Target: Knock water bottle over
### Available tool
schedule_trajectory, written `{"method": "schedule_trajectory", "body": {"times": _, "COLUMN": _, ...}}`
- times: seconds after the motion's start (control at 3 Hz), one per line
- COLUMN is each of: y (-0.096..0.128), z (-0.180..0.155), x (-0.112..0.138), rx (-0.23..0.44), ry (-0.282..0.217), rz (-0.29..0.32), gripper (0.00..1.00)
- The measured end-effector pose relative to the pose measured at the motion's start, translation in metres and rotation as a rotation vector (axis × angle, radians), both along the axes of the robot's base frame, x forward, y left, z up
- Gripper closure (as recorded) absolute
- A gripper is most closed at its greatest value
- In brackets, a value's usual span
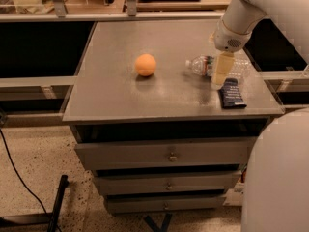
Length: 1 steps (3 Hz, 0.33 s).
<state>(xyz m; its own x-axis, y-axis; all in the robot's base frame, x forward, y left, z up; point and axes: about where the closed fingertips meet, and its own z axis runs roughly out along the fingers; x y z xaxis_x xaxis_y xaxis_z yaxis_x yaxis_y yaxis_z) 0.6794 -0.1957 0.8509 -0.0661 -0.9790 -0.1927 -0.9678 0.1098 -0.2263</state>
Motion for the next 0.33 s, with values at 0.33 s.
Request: {"method": "schedule_trajectory", "body": {"times": 0.33, "y": 0.0000, "z": -0.0001, "x": 0.0000, "rx": 0.000, "ry": 0.000, "rz": 0.000, "gripper": 0.00}}
